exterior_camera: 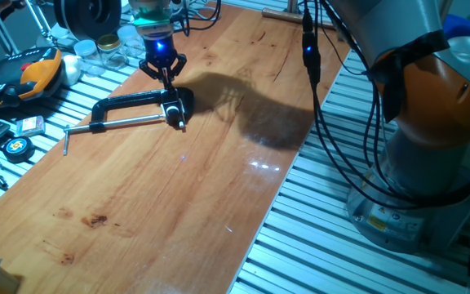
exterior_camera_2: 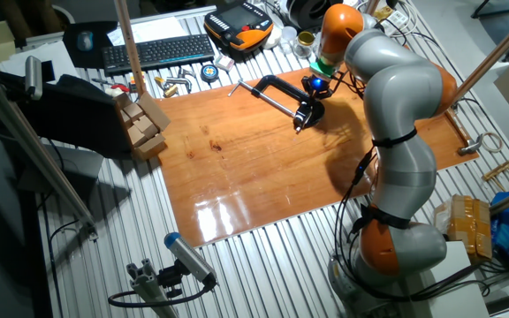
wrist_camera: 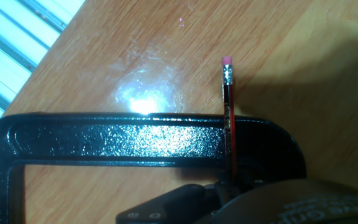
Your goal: Insert the pencil into the pencil sharpener
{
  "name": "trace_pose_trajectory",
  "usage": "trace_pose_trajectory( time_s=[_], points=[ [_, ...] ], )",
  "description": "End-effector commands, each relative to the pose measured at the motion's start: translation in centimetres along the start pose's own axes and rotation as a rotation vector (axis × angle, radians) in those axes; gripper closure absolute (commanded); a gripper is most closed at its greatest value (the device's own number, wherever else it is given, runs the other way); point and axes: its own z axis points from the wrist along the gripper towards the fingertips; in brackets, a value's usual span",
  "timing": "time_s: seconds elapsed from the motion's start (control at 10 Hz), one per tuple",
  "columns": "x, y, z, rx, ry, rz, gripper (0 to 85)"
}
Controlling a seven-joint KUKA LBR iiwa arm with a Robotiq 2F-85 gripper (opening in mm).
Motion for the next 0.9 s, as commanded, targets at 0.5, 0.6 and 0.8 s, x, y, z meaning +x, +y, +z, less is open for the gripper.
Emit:
trace_pose_trajectory(
  time_s=[0.5,0.6,0.8],
  points=[
    [0.25,0.02,-0.08,0.001,0.003,0.003,85.0],
    [0.26,0.02,-0.07,0.002,0.005,0.001,85.0],
    [0.29,0.02,-0.03,-0.004,0.009,0.0,85.0]
  ],
)
